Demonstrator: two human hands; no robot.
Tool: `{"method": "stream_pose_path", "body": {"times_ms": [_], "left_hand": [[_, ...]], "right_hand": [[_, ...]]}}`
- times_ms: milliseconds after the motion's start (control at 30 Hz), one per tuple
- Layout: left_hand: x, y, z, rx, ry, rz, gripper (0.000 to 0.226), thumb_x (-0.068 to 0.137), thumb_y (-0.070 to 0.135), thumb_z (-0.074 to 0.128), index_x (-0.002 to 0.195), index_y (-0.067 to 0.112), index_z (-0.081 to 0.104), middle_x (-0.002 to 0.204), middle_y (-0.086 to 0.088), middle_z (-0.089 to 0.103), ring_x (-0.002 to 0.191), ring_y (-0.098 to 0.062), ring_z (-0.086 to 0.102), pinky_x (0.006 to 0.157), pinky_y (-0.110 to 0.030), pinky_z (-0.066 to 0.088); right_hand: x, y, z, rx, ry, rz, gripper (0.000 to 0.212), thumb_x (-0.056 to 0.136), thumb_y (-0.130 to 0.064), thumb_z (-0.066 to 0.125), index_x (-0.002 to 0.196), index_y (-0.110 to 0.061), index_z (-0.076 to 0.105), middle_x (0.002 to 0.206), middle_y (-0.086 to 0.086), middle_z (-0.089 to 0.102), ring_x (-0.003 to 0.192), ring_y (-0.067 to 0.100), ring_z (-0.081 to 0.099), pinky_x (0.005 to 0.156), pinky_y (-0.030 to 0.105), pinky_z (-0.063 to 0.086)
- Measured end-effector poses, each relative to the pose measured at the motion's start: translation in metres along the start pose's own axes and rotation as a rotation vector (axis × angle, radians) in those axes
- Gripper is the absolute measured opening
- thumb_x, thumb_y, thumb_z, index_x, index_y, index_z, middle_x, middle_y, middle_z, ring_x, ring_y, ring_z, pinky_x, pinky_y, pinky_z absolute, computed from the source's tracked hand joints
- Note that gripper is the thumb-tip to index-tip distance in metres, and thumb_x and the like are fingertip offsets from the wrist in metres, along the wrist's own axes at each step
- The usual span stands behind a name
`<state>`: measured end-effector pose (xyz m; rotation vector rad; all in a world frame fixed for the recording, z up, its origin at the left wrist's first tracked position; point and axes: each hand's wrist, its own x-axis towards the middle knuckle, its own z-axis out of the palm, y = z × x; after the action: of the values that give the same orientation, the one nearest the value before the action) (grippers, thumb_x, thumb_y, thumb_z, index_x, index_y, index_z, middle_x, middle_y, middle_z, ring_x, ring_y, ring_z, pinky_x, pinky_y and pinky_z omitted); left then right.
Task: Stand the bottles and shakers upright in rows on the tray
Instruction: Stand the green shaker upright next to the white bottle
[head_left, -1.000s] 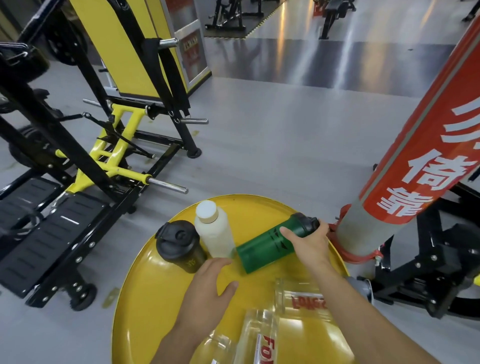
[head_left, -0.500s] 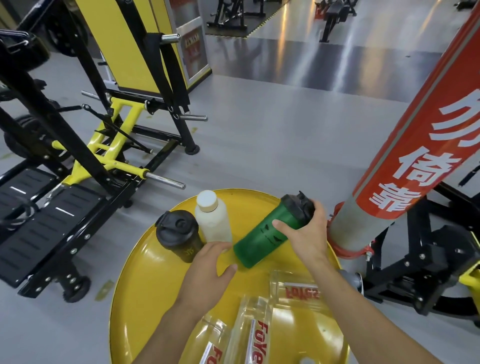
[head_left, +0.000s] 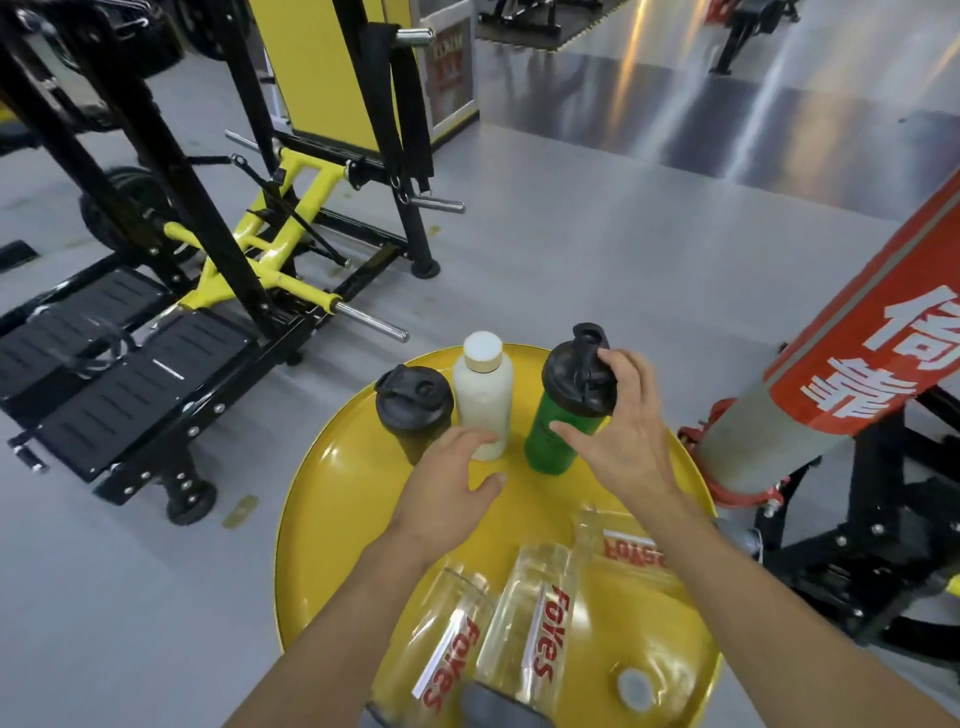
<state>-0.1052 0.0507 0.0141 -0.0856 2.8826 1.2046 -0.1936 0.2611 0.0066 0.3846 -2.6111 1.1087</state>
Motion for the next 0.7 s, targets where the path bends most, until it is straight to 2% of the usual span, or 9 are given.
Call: {"method": "stream_pose_path", "body": {"times_ms": [233,367,467,700], "left_hand": [[-0.004,-0.005,-0.002,0.024,0.001,0.008,0.043,0.094,0.030,0.068,0.135,0.023,0.058,0.134,0.006,0.056,0.126,-0.012,0.053,0.107,-0.028,0.042],[-0.006,-0.006,-0.003,0.019,0.010,0.004,0.042,0.093,0.029,0.068,0.134,0.023,0.059,0.132,0.006,0.056,0.125,-0.011,0.053,0.105,-0.025,0.041],[-0.005,-0.007,-0.003,0.028,0.013,0.001,0.041,0.093,0.030,0.068,0.133,0.023,0.059,0.131,0.007,0.056,0.123,-0.011,0.053,0.104,-0.023,0.041],[-0.002,-0.005,-0.001,0.031,0.010,-0.019,0.042,0.094,0.033,0.067,0.134,0.027,0.059,0.132,0.009,0.056,0.124,-0.011,0.053,0.106,-0.031,0.044]], "right_hand": [[0.003,-0.001,0.013,-0.009,0.008,-0.089,0.096,0.065,-0.026,0.094,0.142,-0.020,0.036,0.148,0.008,0.034,0.134,0.030,0.041,0.108,0.049,0.047],[0.003,0.000,0.017,-0.012,0.005,-0.135,0.095,0.066,-0.026,0.094,0.143,-0.018,0.038,0.148,0.009,0.035,0.134,0.032,0.042,0.108,0.049,0.047],[0.004,0.002,0.016,-0.017,-0.001,-0.143,0.096,0.068,-0.025,0.094,0.145,-0.018,0.037,0.150,0.009,0.034,0.135,0.031,0.040,0.109,0.050,0.047],[0.006,0.005,0.016,-0.042,-0.014,-0.125,0.097,0.070,-0.028,0.092,0.148,-0.022,0.036,0.152,0.004,0.032,0.137,0.027,0.038,0.109,0.050,0.048]]}}
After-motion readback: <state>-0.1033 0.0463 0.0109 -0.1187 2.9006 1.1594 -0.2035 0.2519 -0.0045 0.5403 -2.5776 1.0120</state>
